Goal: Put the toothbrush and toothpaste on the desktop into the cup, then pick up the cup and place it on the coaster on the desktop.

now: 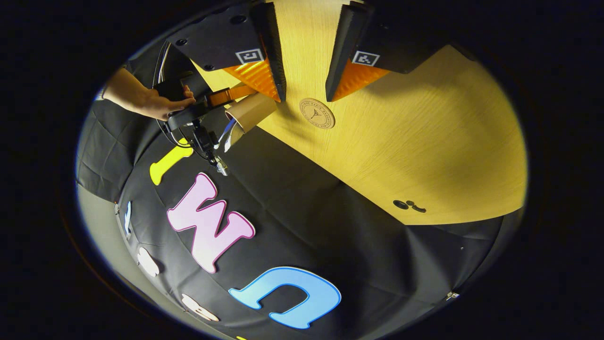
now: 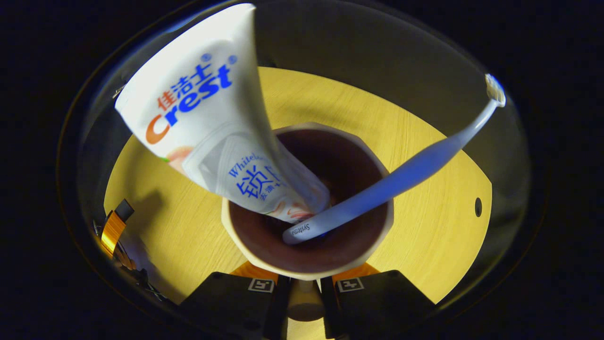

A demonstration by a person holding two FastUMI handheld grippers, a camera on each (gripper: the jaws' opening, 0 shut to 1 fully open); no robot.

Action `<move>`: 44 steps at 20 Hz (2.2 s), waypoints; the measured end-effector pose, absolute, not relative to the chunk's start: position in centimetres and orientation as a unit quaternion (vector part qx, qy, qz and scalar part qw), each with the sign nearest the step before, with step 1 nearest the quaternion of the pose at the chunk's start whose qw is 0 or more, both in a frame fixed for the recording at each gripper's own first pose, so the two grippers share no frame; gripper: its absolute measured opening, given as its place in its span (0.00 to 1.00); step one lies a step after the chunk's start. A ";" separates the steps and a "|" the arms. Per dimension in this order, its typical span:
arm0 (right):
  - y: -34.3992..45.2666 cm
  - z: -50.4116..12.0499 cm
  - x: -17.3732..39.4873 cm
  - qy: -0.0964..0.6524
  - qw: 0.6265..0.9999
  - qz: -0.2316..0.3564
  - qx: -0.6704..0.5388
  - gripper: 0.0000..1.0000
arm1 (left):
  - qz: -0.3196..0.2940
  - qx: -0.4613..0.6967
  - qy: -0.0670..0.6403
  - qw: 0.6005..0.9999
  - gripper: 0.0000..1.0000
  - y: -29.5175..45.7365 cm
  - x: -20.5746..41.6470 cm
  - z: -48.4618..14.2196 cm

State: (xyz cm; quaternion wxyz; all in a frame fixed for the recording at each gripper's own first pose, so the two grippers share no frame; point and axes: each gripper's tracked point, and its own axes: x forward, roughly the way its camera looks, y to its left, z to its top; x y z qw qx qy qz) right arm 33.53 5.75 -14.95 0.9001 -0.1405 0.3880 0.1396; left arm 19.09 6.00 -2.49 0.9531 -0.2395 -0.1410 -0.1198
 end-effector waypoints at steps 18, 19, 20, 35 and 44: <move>16.9 -15.4 36.1 0.398 0.878 0.184 -0.192 0.33 | -0.098 -0.257 -0.146 0.950 0.63 10.9 17.8 -3.3; 17.3 -15.6 36.1 0.399 0.877 0.186 -0.193 0.33 | -0.097 -0.259 -0.146 0.950 0.63 11.1 17.7 -3.2; 17.4 -15.7 36.0 0.401 0.875 0.189 -0.194 0.33 | -0.096 -0.260 -0.146 0.950 0.63 11.3 17.9 -3.3; 17.7 -16.1 35.5 0.414 0.866 0.183 -0.213 0.36 | -0.091 -0.268 -0.145 0.948 0.53 11.9 17.7 -3.4; 17.0 -12.1 34.3 0.374 0.888 0.181 -0.195 0.72 | -0.102 -0.270 -0.137 0.948 0.53 10.8 16.6 -2.9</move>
